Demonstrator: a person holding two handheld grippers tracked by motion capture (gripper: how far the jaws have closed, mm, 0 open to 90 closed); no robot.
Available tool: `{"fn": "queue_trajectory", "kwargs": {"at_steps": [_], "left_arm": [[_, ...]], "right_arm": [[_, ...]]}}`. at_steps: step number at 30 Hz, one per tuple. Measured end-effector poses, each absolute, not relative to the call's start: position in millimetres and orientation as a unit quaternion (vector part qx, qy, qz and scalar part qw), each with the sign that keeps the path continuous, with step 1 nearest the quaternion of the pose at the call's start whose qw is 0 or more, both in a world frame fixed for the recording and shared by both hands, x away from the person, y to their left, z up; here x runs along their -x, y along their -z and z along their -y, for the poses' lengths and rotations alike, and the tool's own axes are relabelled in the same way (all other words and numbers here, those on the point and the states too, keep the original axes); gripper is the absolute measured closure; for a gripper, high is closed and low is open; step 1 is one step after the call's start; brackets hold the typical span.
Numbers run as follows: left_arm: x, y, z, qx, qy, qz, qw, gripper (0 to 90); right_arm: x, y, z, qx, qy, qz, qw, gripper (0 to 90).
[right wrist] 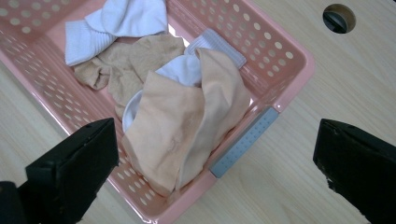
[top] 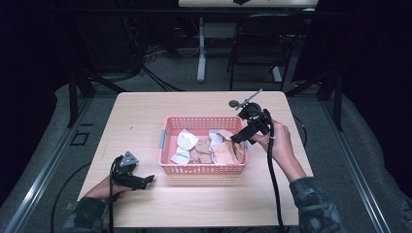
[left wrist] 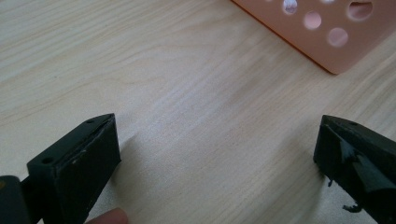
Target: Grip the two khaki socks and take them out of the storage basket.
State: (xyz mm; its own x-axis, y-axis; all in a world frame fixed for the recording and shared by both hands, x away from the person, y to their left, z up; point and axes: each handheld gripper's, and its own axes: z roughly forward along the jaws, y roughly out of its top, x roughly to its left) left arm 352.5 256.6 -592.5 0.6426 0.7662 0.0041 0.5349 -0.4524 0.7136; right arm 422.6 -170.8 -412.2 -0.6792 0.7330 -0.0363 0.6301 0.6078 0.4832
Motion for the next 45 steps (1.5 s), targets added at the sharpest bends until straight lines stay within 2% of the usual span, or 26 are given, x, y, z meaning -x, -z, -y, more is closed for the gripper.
{"fn": "queue_trajectory", "kwargs": {"at_steps": [11, 13, 16, 18, 26, 41, 45], "left_arm": [[-353, 592, -257, -0.836, -0.165, -0.388, 0.350, 0.4], [-353, 593, -257, -0.836, -0.165, -0.389, 0.350, 0.3], [-352, 593, -257, -0.836, -0.165, -0.389, 0.350, 0.3], [-352, 593, -257, -0.836, -0.165, -0.389, 0.350, 0.3], [-353, 593, -257, -0.836, -0.165, -0.389, 0.350, 0.3], [-353, 592, -257, -0.837, -0.165, -0.388, 0.349, 0.4], [-353, 593, -257, -0.836, -0.165, -0.389, 0.350, 0.3]], "right_arm": [[-436, 427, 155, -0.386, -0.218, -0.891, 0.098, 0.7], [-438, 430, 152, -0.388, -0.214, -0.892, 0.091, 21.8], [-442, 438, 147, -0.396, -0.200, -0.892, 0.085, 22.8], [-443, 443, 146, -0.397, -0.193, -0.893, 0.086, 30.1], [-447, 459, 145, -0.419, -0.168, -0.888, 0.093, 41.1], [-450, 479, 147, -0.430, -0.141, -0.889, 0.077, 50.7], [-450, 481, 145, -0.430, -0.136, -0.889, 0.073, 57.5]]}}
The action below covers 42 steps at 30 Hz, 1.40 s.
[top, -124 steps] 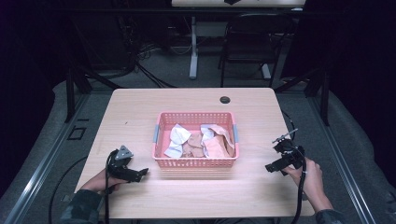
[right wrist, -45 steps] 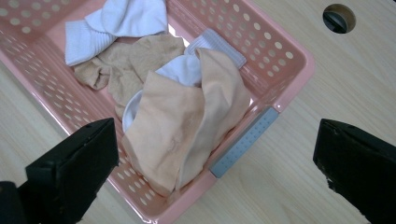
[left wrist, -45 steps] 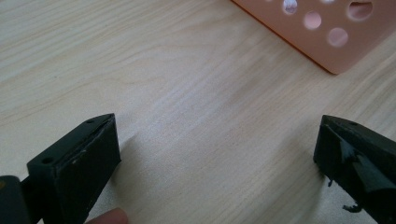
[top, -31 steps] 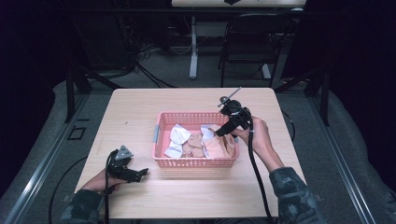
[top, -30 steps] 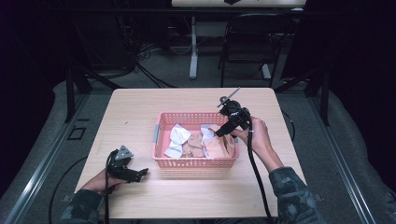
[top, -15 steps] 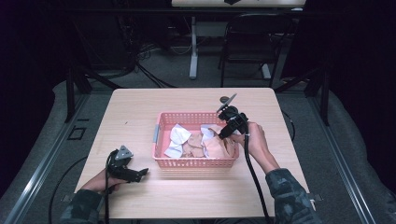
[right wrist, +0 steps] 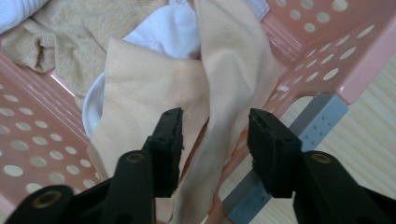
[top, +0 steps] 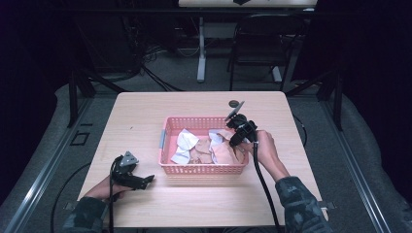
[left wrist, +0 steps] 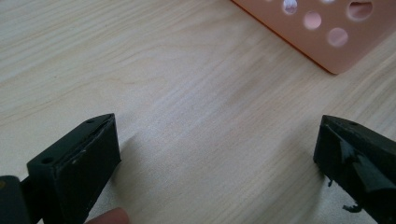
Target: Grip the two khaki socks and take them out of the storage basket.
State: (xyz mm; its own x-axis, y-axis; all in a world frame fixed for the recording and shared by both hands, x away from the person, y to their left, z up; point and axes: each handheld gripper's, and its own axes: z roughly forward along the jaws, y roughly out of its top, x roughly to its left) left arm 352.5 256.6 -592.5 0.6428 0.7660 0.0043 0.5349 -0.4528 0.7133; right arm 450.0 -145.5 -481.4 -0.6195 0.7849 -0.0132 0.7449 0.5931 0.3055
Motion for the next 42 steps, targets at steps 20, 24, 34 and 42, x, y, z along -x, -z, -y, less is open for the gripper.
{"fn": "queue_trajectory", "kwargs": {"at_steps": [20, 24, 34, 42], "left_arm": [[-353, 593, -257, -0.836, -0.165, -0.389, 0.350, 0.3], [-353, 592, -257, -0.837, -0.165, -0.388, 0.349, 0.3], [-353, 592, -257, -0.837, -0.165, -0.388, 0.350, 0.3], [-353, 593, -257, -0.836, -0.165, -0.389, 0.350, 0.3]], "right_arm": [[-447, 465, 152, -0.437, -0.154, -0.881, 0.096, 77.7], [-447, 473, 148, -0.436, -0.146, -0.883, 0.092, 77.9], [-449, 472, 146, -0.435, -0.142, -0.883, 0.105, 88.0], [-442, 446, 154, -0.434, -0.183, -0.872, 0.130, 88.1]]}}
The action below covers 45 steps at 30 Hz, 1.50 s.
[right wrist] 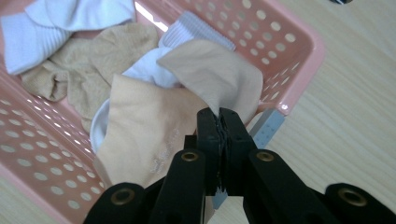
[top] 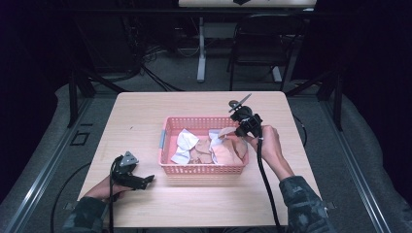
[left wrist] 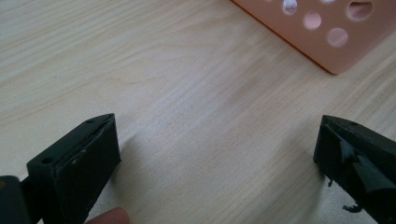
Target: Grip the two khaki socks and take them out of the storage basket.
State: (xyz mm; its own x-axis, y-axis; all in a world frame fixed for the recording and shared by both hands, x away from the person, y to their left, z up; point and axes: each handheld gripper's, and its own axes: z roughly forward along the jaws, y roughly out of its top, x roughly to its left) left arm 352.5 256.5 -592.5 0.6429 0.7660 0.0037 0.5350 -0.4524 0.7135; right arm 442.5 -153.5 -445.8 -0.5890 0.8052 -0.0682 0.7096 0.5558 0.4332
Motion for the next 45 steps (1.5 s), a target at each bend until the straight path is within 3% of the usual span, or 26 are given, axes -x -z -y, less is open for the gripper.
{"fn": "queue_trajectory", "kwargs": {"at_steps": [19, 33, 45], "left_arm": [[-352, 592, -256, -0.836, -0.166, -0.388, 0.350, 0.3], [-352, 593, -256, -0.837, -0.166, -0.388, 0.350, 0.4], [-352, 593, -256, -0.837, -0.164, -0.387, 0.350, 0.3]], "right_arm": [[-429, 385, 160, -0.419, -0.232, -0.864, 0.158, 88.4], [-420, 364, 168, -0.416, -0.246, -0.859, 0.167, 88.4], [-411, 347, 201, -0.439, -0.244, -0.844, 0.189, 88.4]]}}
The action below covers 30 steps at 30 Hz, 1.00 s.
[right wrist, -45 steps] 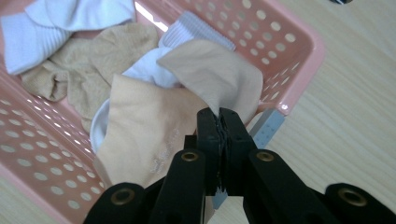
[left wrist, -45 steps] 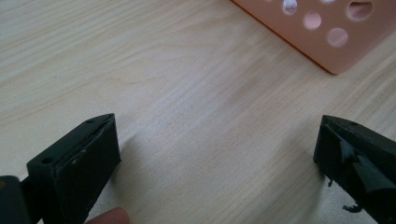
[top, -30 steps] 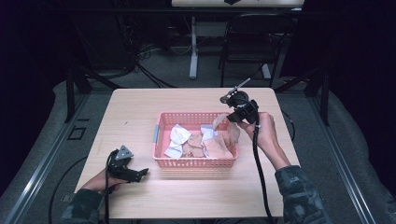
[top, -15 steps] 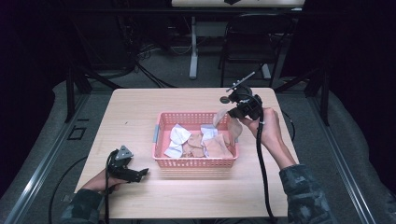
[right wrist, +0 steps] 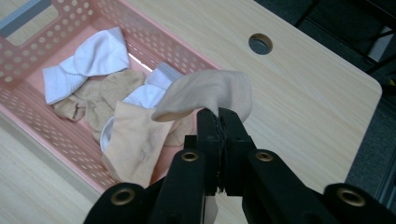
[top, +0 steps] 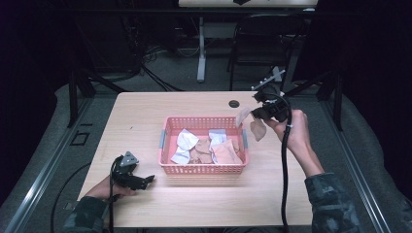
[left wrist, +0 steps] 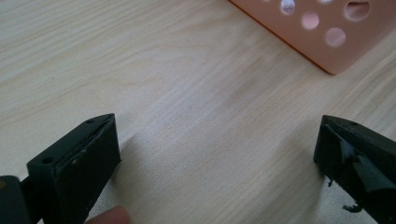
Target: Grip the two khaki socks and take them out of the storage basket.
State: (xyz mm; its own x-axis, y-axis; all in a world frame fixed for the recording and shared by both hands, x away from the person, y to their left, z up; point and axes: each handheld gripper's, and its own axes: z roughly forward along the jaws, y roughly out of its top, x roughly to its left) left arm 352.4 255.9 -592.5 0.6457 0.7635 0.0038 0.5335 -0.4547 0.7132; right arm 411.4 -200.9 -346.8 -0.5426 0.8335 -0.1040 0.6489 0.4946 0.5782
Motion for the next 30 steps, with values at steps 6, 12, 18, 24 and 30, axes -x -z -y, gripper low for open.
{"fn": "queue_trajectory", "kwargs": {"at_steps": [6, 12, 18, 24, 30], "left_arm": [[-352, 592, -256, -0.839, -0.164, -0.384, 0.350, 0.3], [-352, 592, -256, -0.839, -0.163, -0.384, 0.350, 0.3], [-352, 592, -256, -0.839, -0.163, -0.383, 0.350, 0.3], [-352, 592, -256, -0.839, -0.163, -0.383, 0.349, 0.3], [-352, 592, -256, -0.840, -0.163, -0.383, 0.349, 0.3]], "right_arm": [[-406, 349, 222, -0.456, -0.247, -0.833, 0.191, 88.4], [-405, 364, 248, -0.480, -0.242, -0.822, 0.188, 88.4], [-405, 376, 268, -0.500, -0.238, -0.812, 0.184, 88.4], [-407, 388, 276, -0.513, -0.223, -0.809, 0.182, 88.4], [-409, 400, 282, -0.520, -0.212, -0.809, 0.176, 88.4]]}}
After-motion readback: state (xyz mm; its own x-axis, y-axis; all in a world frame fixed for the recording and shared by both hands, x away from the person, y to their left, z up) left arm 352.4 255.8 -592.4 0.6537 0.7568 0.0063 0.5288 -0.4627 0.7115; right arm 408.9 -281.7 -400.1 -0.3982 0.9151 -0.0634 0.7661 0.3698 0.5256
